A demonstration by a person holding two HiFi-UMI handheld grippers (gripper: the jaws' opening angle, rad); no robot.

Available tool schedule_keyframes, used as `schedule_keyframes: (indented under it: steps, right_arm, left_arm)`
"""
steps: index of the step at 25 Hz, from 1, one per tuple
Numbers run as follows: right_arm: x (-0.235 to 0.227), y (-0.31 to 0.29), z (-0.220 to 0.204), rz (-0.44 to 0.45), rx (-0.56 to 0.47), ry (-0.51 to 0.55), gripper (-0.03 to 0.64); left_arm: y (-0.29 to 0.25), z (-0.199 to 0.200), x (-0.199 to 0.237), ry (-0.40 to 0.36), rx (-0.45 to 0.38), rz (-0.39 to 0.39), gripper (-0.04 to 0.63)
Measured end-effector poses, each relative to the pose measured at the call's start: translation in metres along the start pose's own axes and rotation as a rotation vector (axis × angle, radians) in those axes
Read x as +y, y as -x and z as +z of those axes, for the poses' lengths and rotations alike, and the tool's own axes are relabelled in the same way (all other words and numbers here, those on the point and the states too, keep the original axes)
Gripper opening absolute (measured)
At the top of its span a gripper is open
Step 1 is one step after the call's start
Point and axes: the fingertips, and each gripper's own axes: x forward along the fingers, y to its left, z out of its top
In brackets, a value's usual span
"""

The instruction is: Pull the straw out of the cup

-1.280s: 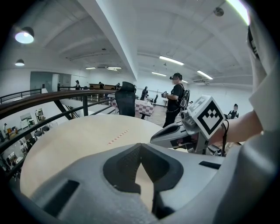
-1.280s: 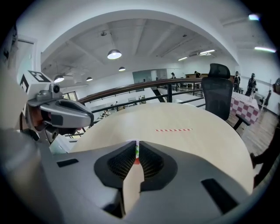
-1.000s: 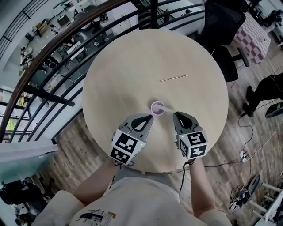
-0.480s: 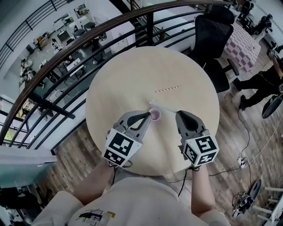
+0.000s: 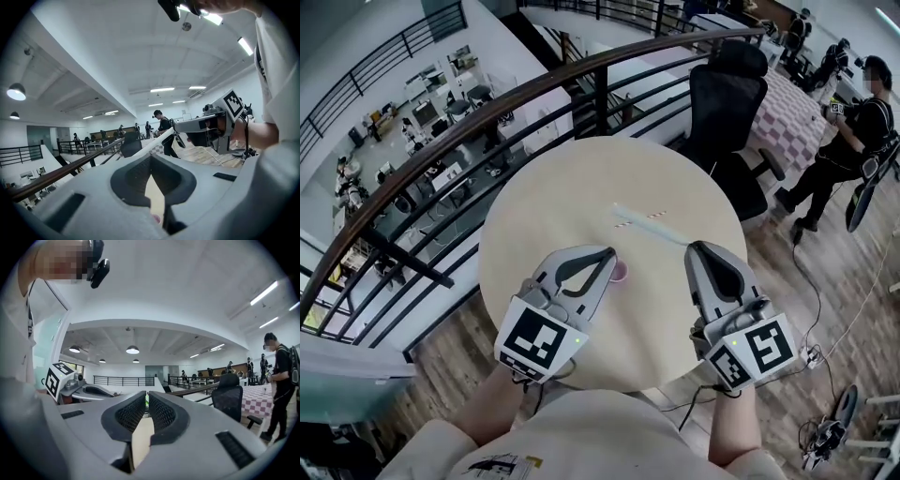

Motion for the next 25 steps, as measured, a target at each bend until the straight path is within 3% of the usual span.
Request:
schedule_keyframes:
  steps: [5, 12, 17, 25]
  right_arm:
    - [0.007, 0.021, 0.043, -0.009, -0.107, 0.014, 0.032]
    - [0.016, 0.039, 0.058, -0.007, -0.161, -0.010, 0.032]
    - [0.021, 0.043, 0.038, -0.019, -0.130, -0.023, 0.032]
    - [0.037, 0.042, 0.016, -0.026, -0.048, 0.026, 0.032]
  left_arm:
    - [0.023, 0.046, -0.003, 0.023, -0.103, 0.013, 0.012]
    - [0.044, 0.064, -0.005, 0.052, -0.132, -0.008, 0.012]
    - [0.053, 0.057, -0.001, 0.071, -0.164, 0.031, 0.012]
    - [0.058, 0.030, -0.008, 0.135, -0.111, 0.021, 0.012]
